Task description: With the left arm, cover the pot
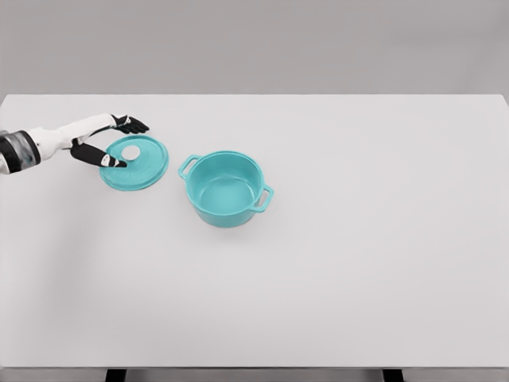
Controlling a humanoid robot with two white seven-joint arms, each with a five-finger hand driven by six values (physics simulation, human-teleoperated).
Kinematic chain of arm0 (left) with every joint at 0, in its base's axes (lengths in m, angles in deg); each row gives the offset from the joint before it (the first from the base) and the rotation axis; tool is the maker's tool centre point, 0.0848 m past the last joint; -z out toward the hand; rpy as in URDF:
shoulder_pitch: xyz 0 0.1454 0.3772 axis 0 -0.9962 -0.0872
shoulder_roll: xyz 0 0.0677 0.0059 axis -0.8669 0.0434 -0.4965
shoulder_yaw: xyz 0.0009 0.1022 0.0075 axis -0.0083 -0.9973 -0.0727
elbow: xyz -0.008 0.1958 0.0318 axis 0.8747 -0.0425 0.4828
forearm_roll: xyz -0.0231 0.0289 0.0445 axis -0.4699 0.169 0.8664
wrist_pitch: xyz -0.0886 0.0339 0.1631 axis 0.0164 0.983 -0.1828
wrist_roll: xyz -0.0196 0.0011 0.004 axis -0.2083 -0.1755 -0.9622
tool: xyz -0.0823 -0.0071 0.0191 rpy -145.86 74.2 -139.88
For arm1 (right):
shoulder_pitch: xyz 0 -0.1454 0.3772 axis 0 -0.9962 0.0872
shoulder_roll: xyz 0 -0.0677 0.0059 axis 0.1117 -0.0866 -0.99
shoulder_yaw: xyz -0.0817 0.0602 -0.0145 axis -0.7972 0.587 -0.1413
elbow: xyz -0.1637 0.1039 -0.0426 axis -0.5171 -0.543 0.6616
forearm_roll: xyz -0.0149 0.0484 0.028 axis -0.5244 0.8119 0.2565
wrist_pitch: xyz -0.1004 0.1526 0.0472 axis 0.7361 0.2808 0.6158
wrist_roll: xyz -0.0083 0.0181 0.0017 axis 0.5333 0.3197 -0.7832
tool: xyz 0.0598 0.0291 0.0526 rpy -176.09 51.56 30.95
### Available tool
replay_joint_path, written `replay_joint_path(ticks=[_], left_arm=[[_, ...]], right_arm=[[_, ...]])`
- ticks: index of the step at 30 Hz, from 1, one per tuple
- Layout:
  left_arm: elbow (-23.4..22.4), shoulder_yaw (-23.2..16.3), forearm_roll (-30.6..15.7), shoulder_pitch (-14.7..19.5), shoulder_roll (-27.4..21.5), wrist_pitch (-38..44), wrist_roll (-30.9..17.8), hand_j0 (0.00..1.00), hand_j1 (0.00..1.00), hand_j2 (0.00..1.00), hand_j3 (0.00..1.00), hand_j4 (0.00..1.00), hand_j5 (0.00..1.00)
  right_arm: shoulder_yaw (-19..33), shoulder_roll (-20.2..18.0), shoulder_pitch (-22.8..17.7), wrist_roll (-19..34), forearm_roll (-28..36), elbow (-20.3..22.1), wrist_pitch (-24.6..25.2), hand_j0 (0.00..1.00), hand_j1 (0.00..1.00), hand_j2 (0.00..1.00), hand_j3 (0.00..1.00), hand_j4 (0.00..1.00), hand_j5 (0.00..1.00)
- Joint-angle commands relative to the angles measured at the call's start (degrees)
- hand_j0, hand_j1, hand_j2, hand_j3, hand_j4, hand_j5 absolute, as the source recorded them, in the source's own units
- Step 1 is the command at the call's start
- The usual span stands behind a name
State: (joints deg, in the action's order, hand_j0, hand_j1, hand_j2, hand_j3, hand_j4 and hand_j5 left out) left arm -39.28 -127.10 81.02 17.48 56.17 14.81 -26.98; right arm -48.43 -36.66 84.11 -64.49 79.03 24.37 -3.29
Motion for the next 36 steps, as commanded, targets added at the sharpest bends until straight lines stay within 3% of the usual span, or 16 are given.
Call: replay_joint_path(ticks=[1,7,9,36], left_arm=[[-0.6,0.1,-0.3,0.1,0.3,0.1,0.0,0.80,0.80,0.80,0.80,0.80,0.80],[-4.3,0.1,1.1,1.4,2.1,0.1,0.0,0.80,0.80,0.80,0.80,0.80,0.80],[-4.3,0.2,2.6,1.4,2.1,0.1,0.0,0.80,0.80,0.80,0.80,0.80,0.80],[-4.9,0.8,2.3,1.3,2.2,0.1,0.0,0.77,0.77,0.77,0.77,0.77,0.77]], right_arm=[[0.0,0.0,0.0,0.0,0.0,0.0,0.0,1.00,1.00,1.00,1.00,1.00,1.00],[0.0,0.0,0.0,0.0,0.0,0.0,0.0,1.00,1.00,1.00,1.00,1.00,1.00],[0.0,0.0,0.0,0.0,0.0,0.0,0.0,1.00,1.00,1.00,1.00,1.00,1.00],[0.0,0.0,0.0,0.0,0.0,0.0,0.0,1.00,1.00,1.00,1.00,1.00,1.00]])
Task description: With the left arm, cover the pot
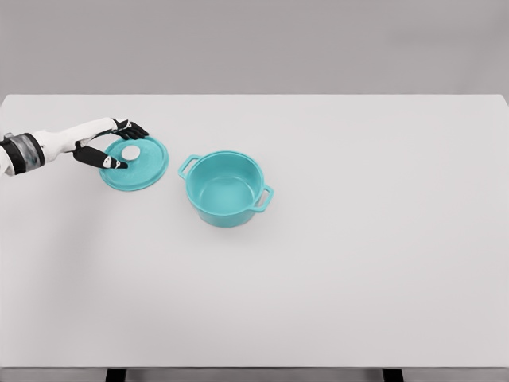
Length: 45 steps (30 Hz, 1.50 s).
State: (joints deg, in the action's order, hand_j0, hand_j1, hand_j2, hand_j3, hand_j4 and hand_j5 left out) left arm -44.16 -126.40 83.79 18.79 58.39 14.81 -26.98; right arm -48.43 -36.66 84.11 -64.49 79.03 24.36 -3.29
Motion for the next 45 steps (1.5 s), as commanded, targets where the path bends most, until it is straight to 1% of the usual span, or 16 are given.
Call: replay_joint_path(ticks=[1,7,10,13,17,18,21,25,30,32,34,36,38,39,45], left_arm=[[0.0,0.1,-0.3,0.0,0.0,0.1,0.0,0.77,0.77,0.77,0.77,0.77,0.77],[0.0,0.0,-0.2,-0.3,0.1,0.1,0.0,0.77,0.77,0.77,0.77,0.77,0.77],[0.0,0.0,-0.2,-0.4,0.1,0.1,0.0,0.75,0.75,0.75,0.75,0.75,0.75],[0.0,-0.1,-0.3,-0.4,0.1,0.1,0.0,0.69,0.69,0.69,0.69,0.69,0.69],[0.1,-0.1,-0.5,-0.6,0.1,0.1,0.0,0.66,0.66,0.66,0.66,0.66,0.66],[0.2,-0.1,-0.5,-0.6,0.1,0.1,0.0,0.64,0.64,0.64,0.64,0.64,0.64],[0.2,-0.1,-0.5,-0.7,0.0,0.1,0.0,0.63,0.63,0.63,0.63,0.63,0.63],[0.2,-0.1,-0.6,-0.8,0.0,0.1,0.0,0.58,0.58,0.58,0.58,0.58,0.58],[0.5,-0.1,-0.6,-1.1,0.1,0.1,0.0,0.55,0.55,0.55,0.55,0.55,0.55],[1.7,0.0,-0.7,-1.1,0.0,0.1,0.0,0.55,0.55,0.55,0.55,0.55,0.55],[5.1,0.0,-0.7,-1.8,-0.5,0.1,0.0,0.55,0.55,0.55,0.55,0.55,0.55],[6.6,0.1,-0.8,-2.1,-0.7,0.1,0.0,0.55,0.55,0.55,0.55,0.55,0.55],[7.3,0.1,-1.1,-1.9,-0.8,0.1,0.0,0.55,0.55,0.55,0.55,0.55,0.55],[8.4,0.0,-1.1,-1.9,-1.0,0.1,0.0,0.55,0.55,0.55,0.55,0.55,0.55],[9.9,0.0,-1.6,-1.5,-2.7,0.1,0.0,0.55,0.55,0.55,0.55,0.55,0.55]], right_arm=[[0.0,0.0,0.0,0.0,0.0,0.0,0.0,1.00,1.00,1.00,1.00,1.00,1.00],[0.0,0.0,0.0,0.0,0.0,0.0,0.0,1.00,1.00,1.00,1.00,1.00,1.00],[0.0,0.0,0.0,0.0,0.0,0.0,0.0,1.00,1.00,1.00,1.00,1.00,1.00],[0.0,0.0,0.0,0.0,0.0,0.0,0.0,1.00,1.00,1.00,1.00,1.00,1.00],[0.0,0.0,0.0,0.0,0.0,0.0,0.0,1.00,1.00,1.00,1.00,1.00,1.00],[0.0,0.0,0.0,0.0,0.0,0.0,0.0,1.00,1.00,1.00,1.00,1.00,1.00],[0.0,0.0,0.0,0.0,0.0,0.0,0.0,1.00,1.00,1.00,1.00,1.00,1.00],[0.0,0.0,0.0,0.0,0.0,0.0,0.0,1.00,1.00,1.00,1.00,1.00,1.00],[0.0,0.0,0.0,0.0,0.0,0.0,0.0,1.00,1.00,1.00,1.00,1.00,1.00],[0.0,0.0,0.0,0.0,0.0,0.0,0.0,1.00,1.00,1.00,1.00,1.00,1.00],[0.0,0.0,0.0,0.0,0.0,0.0,0.0,1.00,1.00,1.00,1.00,1.00,1.00],[0.0,0.0,0.0,0.0,0.0,0.0,0.0,1.00,1.00,1.00,1.00,1.00,1.00],[0.0,0.0,0.0,0.0,0.0,0.0,0.0,1.00,1.00,1.00,1.00,1.00,1.00],[0.0,0.0,0.0,0.0,0.0,0.0,0.0,1.00,1.00,1.00,1.00,1.00,1.00],[0.0,0.0,0.0,0.0,0.0,0.0,0.0,1.00,1.00,1.00,1.00,1.00,1.00]])
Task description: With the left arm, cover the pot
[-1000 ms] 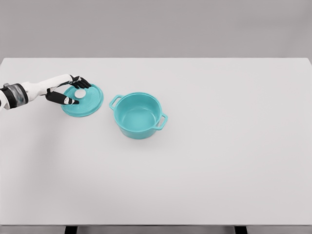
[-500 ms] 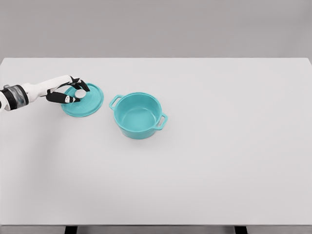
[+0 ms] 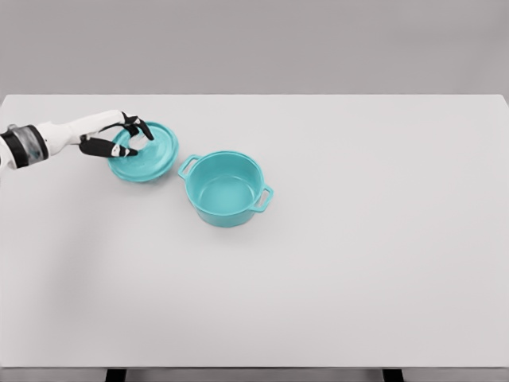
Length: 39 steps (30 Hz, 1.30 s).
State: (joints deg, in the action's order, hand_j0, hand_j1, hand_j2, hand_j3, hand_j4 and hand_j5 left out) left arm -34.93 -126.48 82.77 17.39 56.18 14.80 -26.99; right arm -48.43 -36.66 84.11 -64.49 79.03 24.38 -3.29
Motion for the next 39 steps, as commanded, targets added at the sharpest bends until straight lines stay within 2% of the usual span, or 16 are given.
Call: replay_joint_path(ticks=[1,4,9,19,27,31,33,39], left_arm=[[1.8,0.1,-0.6,0.0,-1.0,0.1,0.0,0.55,0.55,0.55,0.55,0.55,0.55],[6.1,0.0,-0.8,-0.2,-2.4,0.1,0.0,0.55,0.55,0.55,0.55,0.55,0.55],[9.9,-0.5,-0.8,-0.2,-3.6,0.1,0.0,0.56,0.56,0.56,0.56,0.56,0.56],[13.1,-2.6,-1.4,-0.1,-4.1,0.1,0.0,0.56,0.56,0.56,0.56,0.56,0.56],[16.4,-2.8,-1.8,0.0,-4.3,0.1,0.0,0.56,0.56,0.56,0.56,0.56,0.56],[17.2,-4.8,-1.8,0.1,-4.2,0.1,0.0,0.56,0.56,0.56,0.56,0.56,0.56],[19.1,-4.8,-1.8,0.0,-4.2,0.1,0.0,0.56,0.56,0.56,0.56,0.56,0.56],[19.2,-5.6,-1.4,0.0,-3.6,0.1,0.0,0.56,0.56,0.56,0.56,0.56,0.56]], right_arm=[[0.0,0.0,0.0,0.0,0.0,0.1,0.0,1.00,1.00,1.00,1.00,1.00,1.00],[0.0,0.0,0.0,0.0,0.0,0.0,0.0,1.00,1.00,1.00,1.00,1.00,1.00],[0.0,0.0,0.0,0.0,0.0,0.0,0.0,1.00,1.00,1.00,1.00,1.00,1.00],[0.0,0.0,0.0,0.0,0.0,0.0,0.0,1.00,1.00,1.00,1.00,1.00,1.00],[0.0,0.0,0.0,0.0,0.0,0.0,0.0,1.00,1.00,1.00,1.00,1.00,1.00],[0.0,0.0,0.0,0.0,0.0,0.0,0.0,1.00,1.00,1.00,1.00,1.00,1.00],[0.0,0.0,0.0,0.0,0.0,0.0,0.0,1.00,1.00,1.00,1.00,1.00,1.00],[0.0,0.0,0.0,0.0,0.0,0.0,0.0,1.00,1.00,1.00,1.00,1.00,1.00]])
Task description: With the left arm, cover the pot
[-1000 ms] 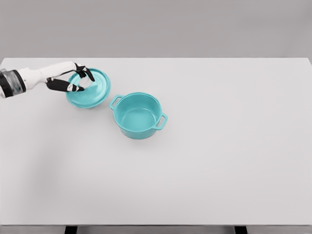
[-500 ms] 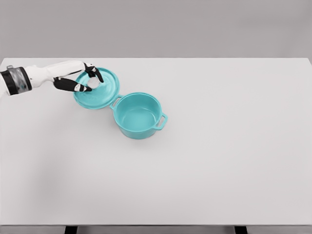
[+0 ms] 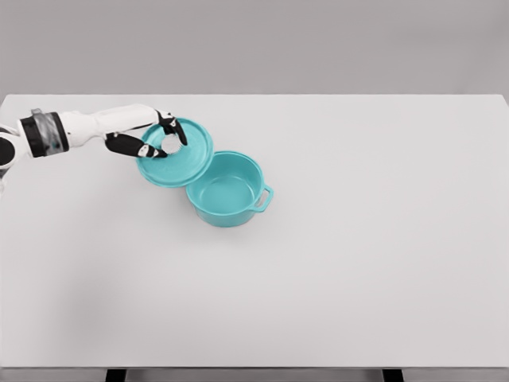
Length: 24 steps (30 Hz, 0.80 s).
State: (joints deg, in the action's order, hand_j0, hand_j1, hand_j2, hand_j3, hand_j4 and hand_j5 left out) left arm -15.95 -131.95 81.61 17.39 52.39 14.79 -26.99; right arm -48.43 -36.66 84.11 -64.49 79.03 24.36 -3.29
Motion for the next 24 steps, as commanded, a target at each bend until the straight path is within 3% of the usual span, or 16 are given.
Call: replay_joint_path(ticks=[1,8,24], left_arm=[[0.4,-0.2,-0.2,-0.1,0.3,0.2,0.0,0.56,0.56,0.56,0.56,0.56,0.56],[1.7,-2.8,0.3,0.1,1.4,0.2,0.0,0.56,0.56,0.56,0.56,0.56,0.56],[3.5,-4.1,2.1,0.2,4.7,0.2,0.0,0.56,0.56,0.56,0.56,0.56,0.56]], right_arm=[[0.0,0.0,0.0,0.0,0.0,0.0,0.0,1.00,1.00,1.00,1.00,1.00,1.00],[0.0,0.0,0.0,0.0,0.0,0.0,0.0,1.00,1.00,1.00,1.00,1.00,1.00],[0.0,0.0,0.0,0.0,0.0,0.0,0.0,1.00,1.00,1.00,1.00,1.00,1.00]])
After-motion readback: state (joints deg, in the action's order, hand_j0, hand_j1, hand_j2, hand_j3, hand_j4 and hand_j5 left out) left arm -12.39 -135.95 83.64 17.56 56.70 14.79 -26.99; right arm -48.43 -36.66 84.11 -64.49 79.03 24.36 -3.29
